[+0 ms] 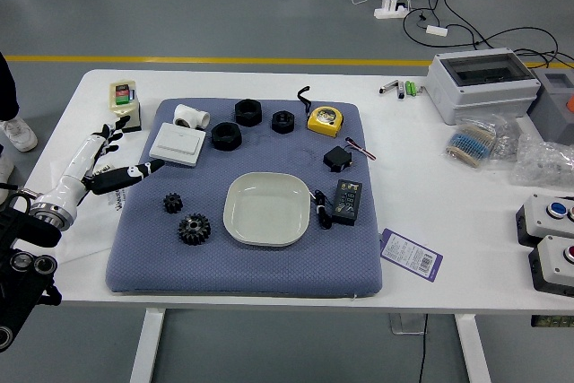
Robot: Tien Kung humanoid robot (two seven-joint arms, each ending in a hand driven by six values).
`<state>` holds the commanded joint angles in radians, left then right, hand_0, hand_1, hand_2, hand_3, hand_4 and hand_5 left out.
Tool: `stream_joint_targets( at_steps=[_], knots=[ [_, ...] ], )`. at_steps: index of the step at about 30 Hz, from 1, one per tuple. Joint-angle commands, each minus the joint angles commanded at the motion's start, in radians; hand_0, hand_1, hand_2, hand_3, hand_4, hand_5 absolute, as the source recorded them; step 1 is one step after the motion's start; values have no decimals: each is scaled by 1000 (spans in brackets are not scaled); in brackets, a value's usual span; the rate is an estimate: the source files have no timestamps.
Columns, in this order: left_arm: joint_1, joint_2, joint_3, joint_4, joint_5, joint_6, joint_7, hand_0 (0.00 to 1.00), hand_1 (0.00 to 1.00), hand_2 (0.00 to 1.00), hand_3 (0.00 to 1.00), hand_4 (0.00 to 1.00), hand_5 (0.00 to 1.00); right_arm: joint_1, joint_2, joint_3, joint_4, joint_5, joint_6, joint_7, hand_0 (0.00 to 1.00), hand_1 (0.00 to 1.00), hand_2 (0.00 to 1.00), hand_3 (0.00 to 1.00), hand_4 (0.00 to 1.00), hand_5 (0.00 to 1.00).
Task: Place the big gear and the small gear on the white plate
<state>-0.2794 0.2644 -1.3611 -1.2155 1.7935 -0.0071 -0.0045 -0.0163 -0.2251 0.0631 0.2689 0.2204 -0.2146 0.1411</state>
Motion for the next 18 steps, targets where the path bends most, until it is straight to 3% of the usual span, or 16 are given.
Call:
stream_joint_targets(
  at_steps=[6, 7, 9, 14, 18],
  knots=[
    [-17, 29, 26, -20, 212, -61, 25, 758, 810, 904, 888, 957, 2, -1, -1, 5, 0, -1, 0, 0, 618, 625, 726, 544, 751, 717],
    [-19, 31, 30, -21, 244, -66, 27, 704, 777, 876, 866, 952, 2, -1, -1, 5, 0, -2, 1, 0, 618, 625, 726, 544, 751, 717],
    [-28, 40, 46, -21, 293, -78, 31, 704, 777, 876, 866, 952, 2, 0, -1, 7, 0, -2, 1, 0, 618, 625, 726, 544, 751, 717],
    [-51, 54, 74, -21, 321, -94, 37, 692, 763, 844, 841, 946, 2, 1, -1, 8, 0, -1, 1, 0, 618, 624, 726, 544, 751, 717],
    [-89, 86, 124, -37, 318, -137, 47, 692, 763, 844, 841, 946, 2, 4, -1, 10, 1, 0, 0, -1, 618, 624, 726, 544, 751, 717]
  ],
)
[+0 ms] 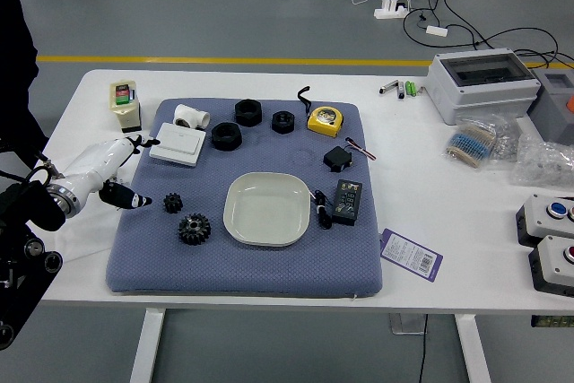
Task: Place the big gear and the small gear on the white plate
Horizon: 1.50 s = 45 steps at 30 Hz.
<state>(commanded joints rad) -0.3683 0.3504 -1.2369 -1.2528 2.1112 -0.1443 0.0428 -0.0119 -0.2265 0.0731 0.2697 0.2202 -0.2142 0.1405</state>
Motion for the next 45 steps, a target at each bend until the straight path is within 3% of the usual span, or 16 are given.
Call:
stream_joint_targets(
  at_steps=[10, 17, 29, 45],
  knots=[
    [-73, 72, 138, -39, -2, -78, 6, 697, 751, 818, 804, 920, 2, 6, -2, 4, 0, -1, 0, -1, 619, 626, 726, 544, 751, 717],
    [-108, 98, 217, -21, -6, -97, 0, 695, 750, 812, 801, 920, 2, 9, -4, 3, 1, -1, 1, -1, 619, 626, 726, 544, 751, 717],
    [-128, 94, 249, 28, -4, -87, -9, 677, 712, 753, 777, 917, 2, 14, -5, 5, 1, -2, 1, -1, 619, 626, 725, 544, 751, 716],
    [-150, 85, 295, 47, -32, -81, -8, 652, 677, 709, 705, 886, 2, 18, -6, 2, 1, -2, 1, -2, 618, 626, 726, 544, 752, 717]
  ],
)
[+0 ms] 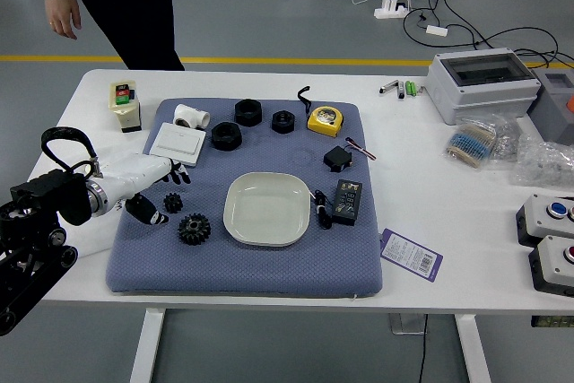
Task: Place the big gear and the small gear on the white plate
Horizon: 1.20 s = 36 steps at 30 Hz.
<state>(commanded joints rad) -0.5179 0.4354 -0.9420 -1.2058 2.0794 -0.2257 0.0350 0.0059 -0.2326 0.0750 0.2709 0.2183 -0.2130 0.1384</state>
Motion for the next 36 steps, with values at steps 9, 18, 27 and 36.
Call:
stream_joint_targets(
  at_steps=[9, 18, 27, 36],
  knots=[
    [-12, -12, 18, 39, -3, 11, -9, 635, 662, 659, 664, 855, 2, -3, 1, -4, 0, 3, 0, 0, 618, 626, 725, 544, 752, 717],
    [-14, -17, 24, 61, -3, 19, -11, 545, 568, 580, 579, 689, 2, -8, 2, -15, 0, 8, 0, 0, 618, 626, 725, 544, 752, 717],
    [-12, -19, 30, 65, -15, 12, -8, 485, 519, 541, 554, 530, 2, -13, 3, -21, 0, 9, -1, 0, 618, 626, 725, 544, 753, 717],
    [-12, -14, 13, 48, -29, -1, 4, 326, 395, 434, 489, 2, 2, -13, 4, -14, 0, 9, -1, 1, 618, 626, 725, 544, 753, 716]
  ],
)
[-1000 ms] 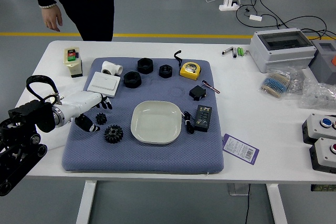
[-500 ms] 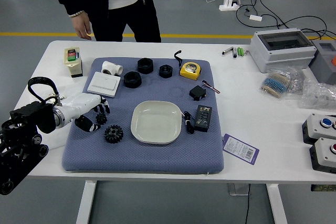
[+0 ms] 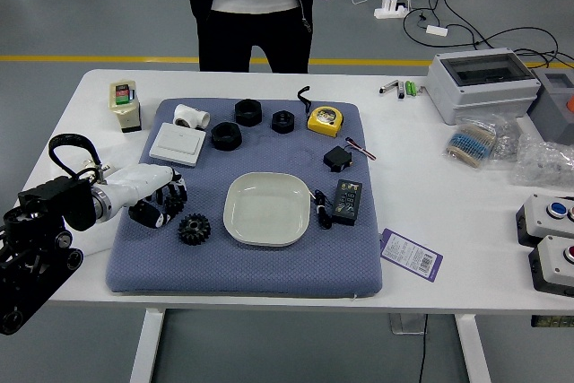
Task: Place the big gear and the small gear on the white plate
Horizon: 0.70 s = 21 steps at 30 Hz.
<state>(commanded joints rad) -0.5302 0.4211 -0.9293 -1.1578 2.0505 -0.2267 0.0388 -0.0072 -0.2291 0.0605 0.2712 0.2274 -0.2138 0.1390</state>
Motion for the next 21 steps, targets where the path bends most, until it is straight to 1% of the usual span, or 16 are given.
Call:
stream_joint_targets(
  at_steps=[5, 8, 13, 15, 16, 17, 18, 21],
  knots=[
    [-4, 7, -26, -30, 4, -3, 6, 324, 392, 426, 489, 2, 2, 2, 1, 2, 0, 0, 0, 0, 618, 626, 725, 544, 753, 716],
    [-9, 13, -52, -65, 8, -4, 10, 324, 392, 426, 489, 2, 2, 3, 0, 2, 0, 0, 1, -1, 618, 626, 725, 544, 753, 716],
    [-12, 9, -59, -116, -1, 2, 14, 323, 392, 426, 488, 2, 2, 4, -1, 2, -1, 0, 1, -1, 619, 626, 725, 544, 753, 716],
    [-15, 1, -49, -142, -8, 5, 13, 323, 392, 426, 488, 2, 2, 5, -1, 3, -1, 0, 1, 0, 619, 626, 725, 544, 753, 716],
    [-19, -7, -41, -156, -16, 4, 15, 324, 397, 429, 494, 2, 2, 5, -1, 3, -1, 0, 1, 0, 616, 626, 726, 544, 753, 716],
    [-20, -9, -39, -160, -18, 4, 16, 324, 397, 429, 494, 2, 2, 5, -1, 4, -1, 0, 1, 0, 616, 626, 726, 544, 753, 716],
    [-33, -21, -25, -171, -30, 6, 18, 324, 397, 429, 494, 2, 2, 6, -1, 2, -1, 0, 1, -1, 616, 626, 726, 544, 753, 716],
    [-63, -41, 10, -184, -53, 10, 20, 324, 397, 429, 494, 2, 2, 8, -1, 0, 0, -1, 1, -1, 616, 626, 726, 544, 753, 716]
  ],
)
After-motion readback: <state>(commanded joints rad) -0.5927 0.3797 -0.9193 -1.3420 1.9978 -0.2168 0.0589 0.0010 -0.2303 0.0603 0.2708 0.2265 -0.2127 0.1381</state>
